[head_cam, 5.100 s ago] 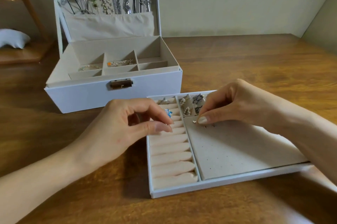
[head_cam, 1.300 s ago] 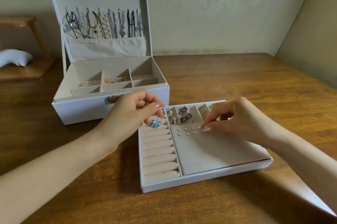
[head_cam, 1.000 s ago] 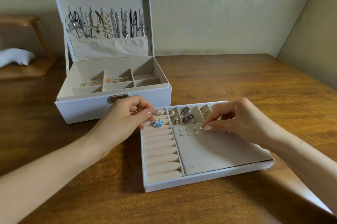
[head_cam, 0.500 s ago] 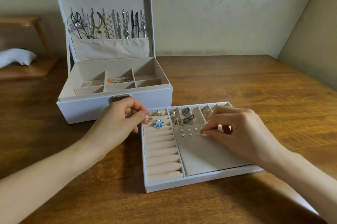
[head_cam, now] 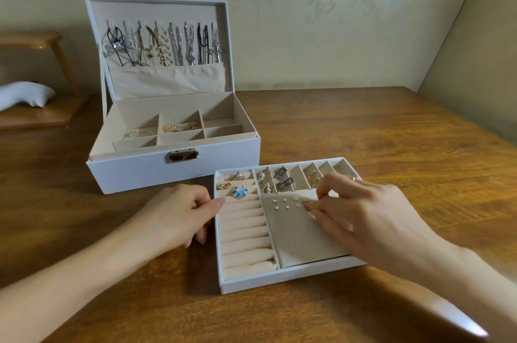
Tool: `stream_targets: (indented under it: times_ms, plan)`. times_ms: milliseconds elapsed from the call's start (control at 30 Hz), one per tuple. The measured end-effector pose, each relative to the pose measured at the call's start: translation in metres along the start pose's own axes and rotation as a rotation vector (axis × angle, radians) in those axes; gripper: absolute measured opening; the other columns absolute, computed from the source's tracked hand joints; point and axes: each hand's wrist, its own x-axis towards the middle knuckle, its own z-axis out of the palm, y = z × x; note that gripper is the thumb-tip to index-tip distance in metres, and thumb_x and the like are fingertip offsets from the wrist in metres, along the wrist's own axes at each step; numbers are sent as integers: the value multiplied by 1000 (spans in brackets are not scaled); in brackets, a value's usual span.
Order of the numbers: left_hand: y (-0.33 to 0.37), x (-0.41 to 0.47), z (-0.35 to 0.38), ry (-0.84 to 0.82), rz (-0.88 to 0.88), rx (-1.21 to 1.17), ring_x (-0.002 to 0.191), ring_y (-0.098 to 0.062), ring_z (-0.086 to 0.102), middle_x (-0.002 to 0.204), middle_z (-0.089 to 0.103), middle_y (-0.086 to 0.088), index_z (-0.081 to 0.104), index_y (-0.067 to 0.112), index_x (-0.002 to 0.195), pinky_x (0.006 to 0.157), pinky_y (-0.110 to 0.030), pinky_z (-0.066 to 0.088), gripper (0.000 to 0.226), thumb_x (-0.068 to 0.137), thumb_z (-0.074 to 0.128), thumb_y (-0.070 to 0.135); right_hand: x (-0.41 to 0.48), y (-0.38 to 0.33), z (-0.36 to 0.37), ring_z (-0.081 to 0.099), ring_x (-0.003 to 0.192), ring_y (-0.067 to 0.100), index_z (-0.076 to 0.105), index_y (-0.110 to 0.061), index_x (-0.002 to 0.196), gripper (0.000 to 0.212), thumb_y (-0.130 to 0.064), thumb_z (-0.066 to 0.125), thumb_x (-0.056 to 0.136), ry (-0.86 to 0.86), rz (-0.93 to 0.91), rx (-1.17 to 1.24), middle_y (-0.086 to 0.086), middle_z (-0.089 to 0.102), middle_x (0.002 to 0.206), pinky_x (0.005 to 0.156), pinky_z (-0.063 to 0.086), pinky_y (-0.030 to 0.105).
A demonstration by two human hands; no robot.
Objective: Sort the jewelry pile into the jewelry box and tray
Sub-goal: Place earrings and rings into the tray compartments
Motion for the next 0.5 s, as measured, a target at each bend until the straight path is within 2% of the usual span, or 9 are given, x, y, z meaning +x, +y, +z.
stream_targets:
  times_ms: [33,100,167,233,333,400,500]
  plan:
    - [0,0,0,-28,-1,0,37,-2,47,59,68,0,60,17,79,47,-17,37,32,94,47,43,0,8,-5,48,53,1,75,-26,86,32,-38,46,91,37,62,89,-13,59,83,45,44,19]
    - [1,-1,-2,-60,3,3,37,-2,47,59,68,1,59,18,79,45,-15,35,30,94,46,41,1,28,-20,49,56,2,75,-27,92,23,-37,54,89,173,266,230,-23,58,80,51,38,7]
    - [2,-2,-2,-81,8,15,37,-2,48,60,69,1,58,18,79,45,-14,35,30,95,46,41,1,50,-32,52,60,4,74,-24,96,14,-29,63,89,203,511,214,-22,59,77,52,39,11]
    - [3,-3,-2,-103,5,34,37,-2,48,60,69,1,58,18,81,44,-13,36,31,96,44,40,-2,66,-32,53,55,5,73,-22,97,15,-29,63,88,23,718,216,-11,64,69,50,38,17]
    - [4,-3,-1,-128,3,58,36,-3,47,60,69,0,59,16,83,44,-12,36,32,97,43,38,-7,69,-25,52,45,9,69,-23,93,16,-35,58,91,-252,898,460,-2,66,60,44,37,16]
    - [5,-2,-1,-139,0,61,36,-3,48,59,69,0,59,16,84,44,-13,36,30,98,43,37,-11,66,-24,51,45,12,69,-22,90,20,-37,55,92,-333,920,583,-3,63,55,42,36,19]
    - [6,-1,-1,-147,-2,72,36,-3,48,58,68,1,59,15,84,48,-15,38,29,98,44,35,-16,62,-20,51,45,11,67,-23,92,17,-33,54,95,-353,925,624,-4,62,56,42,36,21]
